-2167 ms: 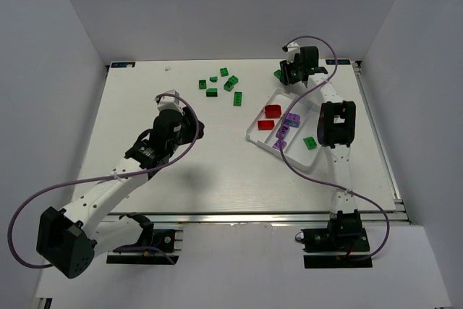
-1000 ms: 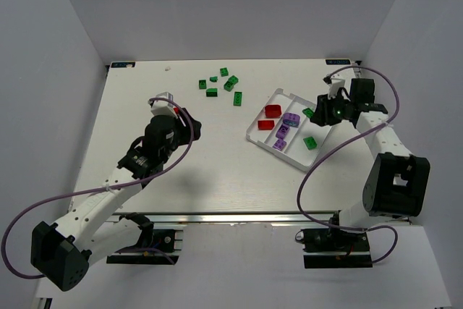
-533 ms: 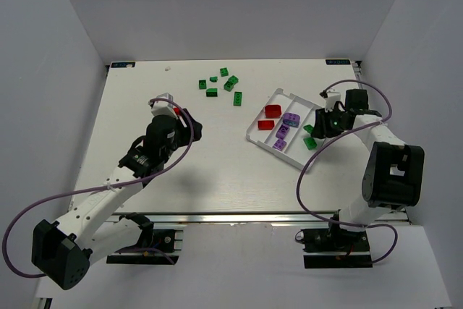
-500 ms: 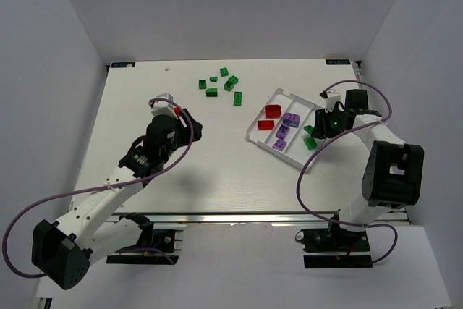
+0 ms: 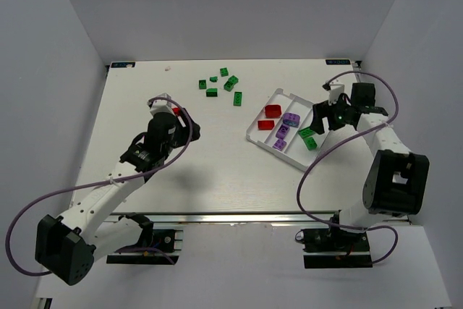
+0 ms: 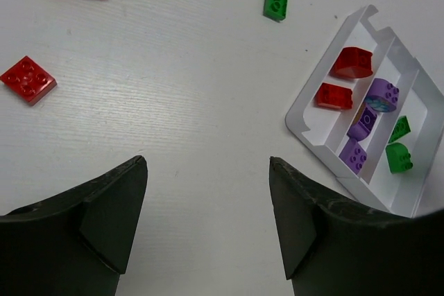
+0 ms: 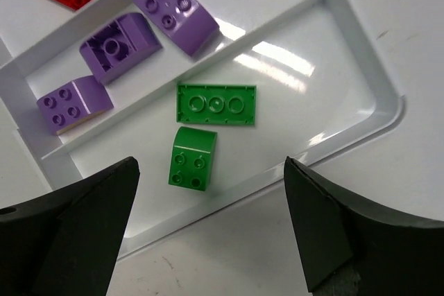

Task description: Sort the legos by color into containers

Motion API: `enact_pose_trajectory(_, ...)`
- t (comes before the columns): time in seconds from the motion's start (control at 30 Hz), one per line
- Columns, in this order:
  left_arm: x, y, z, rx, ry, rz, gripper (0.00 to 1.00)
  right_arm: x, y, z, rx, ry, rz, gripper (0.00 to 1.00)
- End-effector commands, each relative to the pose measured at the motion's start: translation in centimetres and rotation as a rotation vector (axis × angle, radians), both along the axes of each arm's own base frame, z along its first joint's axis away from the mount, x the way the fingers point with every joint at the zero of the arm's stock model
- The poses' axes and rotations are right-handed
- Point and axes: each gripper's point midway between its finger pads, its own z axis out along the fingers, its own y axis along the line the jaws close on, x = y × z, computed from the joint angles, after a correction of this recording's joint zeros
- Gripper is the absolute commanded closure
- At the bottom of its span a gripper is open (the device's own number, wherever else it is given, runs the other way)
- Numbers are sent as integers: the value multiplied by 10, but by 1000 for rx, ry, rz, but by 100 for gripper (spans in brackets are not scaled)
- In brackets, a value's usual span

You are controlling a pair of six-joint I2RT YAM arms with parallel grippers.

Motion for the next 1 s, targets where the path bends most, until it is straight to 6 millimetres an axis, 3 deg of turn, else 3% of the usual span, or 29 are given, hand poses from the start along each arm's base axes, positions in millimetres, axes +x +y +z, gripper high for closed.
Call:
enact_pose_trajectory(0.0, 8, 4, 11, -39, 23, 31, 19, 21, 6, 76, -47, -292, 148, 11)
enact_pose_trajectory(0.07, 11, 7, 5, -37, 56, 42, 19, 19, 9, 88, -54, -354, 185, 10)
enact_pose_trajectory(0.2, 16, 24, -6, -32, 131, 115, 15, 5, 32, 90, 11, -381, 357, 12)
enact_pose_trajectory(0.3, 19, 40, -13, -21, 189, 186, 11, -1, 44, 99, 92, -370, 386, 30)
enact_pose_trajectory(0.4, 19, 52, -21, -17, 238, 233, 5, -2, 49, 106, 133, -385, 373, 56)
enact_pose_trajectory(0.43, 20, 55, -27, -22, 263, 251, 2, -3, 50, 107, 144, -383, 372, 74)
enact_pose_trajectory(0.5, 19, 62, -37, -26, 308, 282, 2, -3, 52, 108, 165, -376, 366, 86)
enact_pose_trajectory(0.73, 26, 74, -73, -6, 434, 321, 2, -10, 54, 105, 188, -364, 342, 77)
enact_pose_trajectory(0.93, 48, 78, -81, 3, 438, 321, 2, -18, 57, 99, 221, -342, 330, 74)
enact_pose_trajectory(0.97, 52, 80, -90, 17, 463, 326, 2, -19, 58, 98, 221, -344, 330, 74)
